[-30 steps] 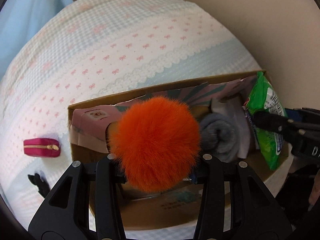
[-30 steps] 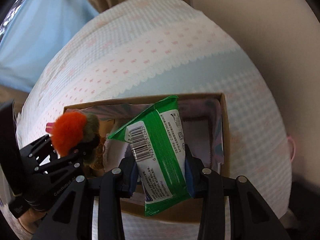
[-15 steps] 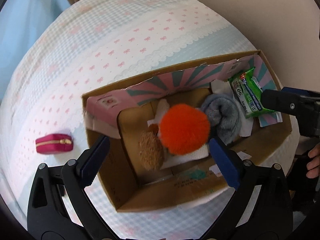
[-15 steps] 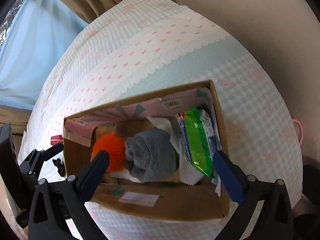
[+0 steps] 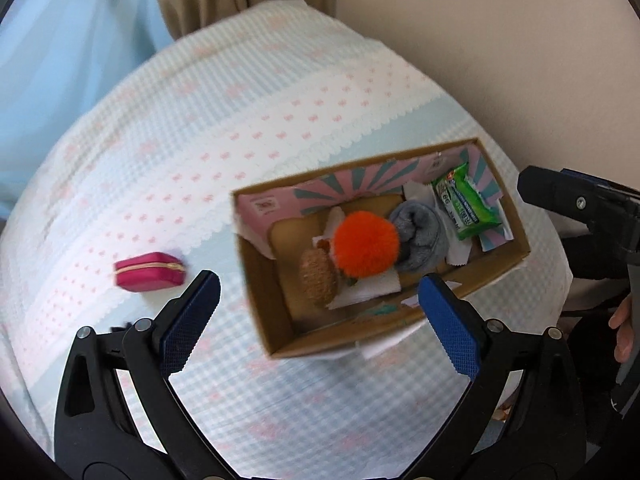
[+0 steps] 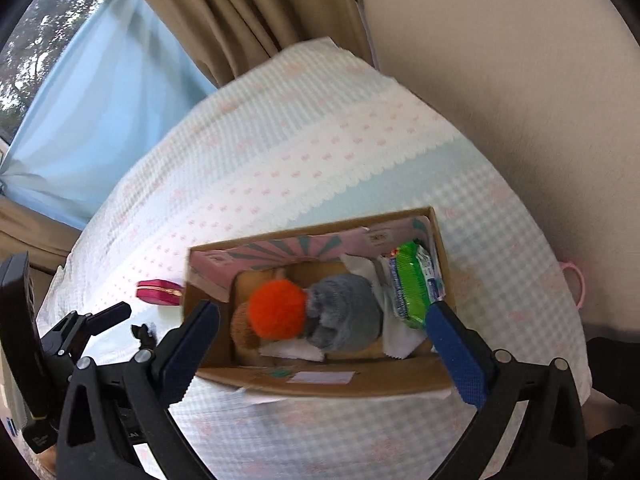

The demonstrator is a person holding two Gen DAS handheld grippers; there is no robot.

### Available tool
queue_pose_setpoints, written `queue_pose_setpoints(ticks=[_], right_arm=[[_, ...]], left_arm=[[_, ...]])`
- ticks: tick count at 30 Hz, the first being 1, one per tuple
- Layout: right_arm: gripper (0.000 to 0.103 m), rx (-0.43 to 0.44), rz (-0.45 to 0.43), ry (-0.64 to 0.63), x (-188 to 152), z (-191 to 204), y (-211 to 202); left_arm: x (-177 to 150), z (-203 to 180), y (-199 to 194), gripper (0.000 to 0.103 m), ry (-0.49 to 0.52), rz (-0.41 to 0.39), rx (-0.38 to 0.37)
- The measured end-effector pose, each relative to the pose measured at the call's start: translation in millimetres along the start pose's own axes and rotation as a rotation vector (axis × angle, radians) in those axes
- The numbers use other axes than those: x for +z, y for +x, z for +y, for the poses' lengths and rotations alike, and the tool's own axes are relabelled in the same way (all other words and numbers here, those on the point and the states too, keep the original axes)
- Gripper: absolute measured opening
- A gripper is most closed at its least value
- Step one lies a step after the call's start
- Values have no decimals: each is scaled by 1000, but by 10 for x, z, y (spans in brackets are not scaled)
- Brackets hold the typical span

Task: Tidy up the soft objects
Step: 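Withdraw both tools toward the black sock and magenta pouch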

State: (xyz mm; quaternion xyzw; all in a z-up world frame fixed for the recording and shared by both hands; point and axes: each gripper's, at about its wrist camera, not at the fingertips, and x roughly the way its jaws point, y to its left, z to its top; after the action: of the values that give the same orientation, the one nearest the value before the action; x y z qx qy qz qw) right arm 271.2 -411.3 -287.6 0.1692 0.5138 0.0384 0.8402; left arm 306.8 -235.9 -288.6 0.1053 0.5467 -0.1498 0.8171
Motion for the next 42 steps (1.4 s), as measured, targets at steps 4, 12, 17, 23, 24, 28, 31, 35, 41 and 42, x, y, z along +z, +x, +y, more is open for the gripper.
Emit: queue_pose_setpoints(ticks=[4,12,17,23,24,28,31,35,41,42], right_arm=[[103,-45,-45,-54,-90,342,-307],[103,-102,-147,-136,-410,1126,-825],[103,-122,-196,-164,-686,1600,-989],[103,-146,-271,-162,-1029,2170,-1110],[103,-164,-272,-147,-1073,2278,-1112],[103,-124,-290,-108,-1187,2588,-1081],[103,-110,-294,-100,-1266,2839,-973],[103,-96,-262,-124,-1310,3111,-741],[103,-77,-219,-185,-1181,3421,-273],[103,-85,-208,-205,-1137,3454,-147]], left_arm=[[-122,258,-393,99,-38,-46,11],[-554,921,-1075,99,-106,-123,9],[-927,1377,-1414,99,-138,-168,6],[-1342,1870,-1665,99,-150,-202,11],[-1403,1951,-1688,99,-152,-203,13],[-1628,2298,-1729,99,-173,-205,8],[-1751,2544,-1726,99,-178,-200,9],[-1849,2886,-1629,99,-190,-180,14],[-1875,3244,-1257,99,-207,-121,1],[-1877,3274,-1189,99,-208,-113,-2]])
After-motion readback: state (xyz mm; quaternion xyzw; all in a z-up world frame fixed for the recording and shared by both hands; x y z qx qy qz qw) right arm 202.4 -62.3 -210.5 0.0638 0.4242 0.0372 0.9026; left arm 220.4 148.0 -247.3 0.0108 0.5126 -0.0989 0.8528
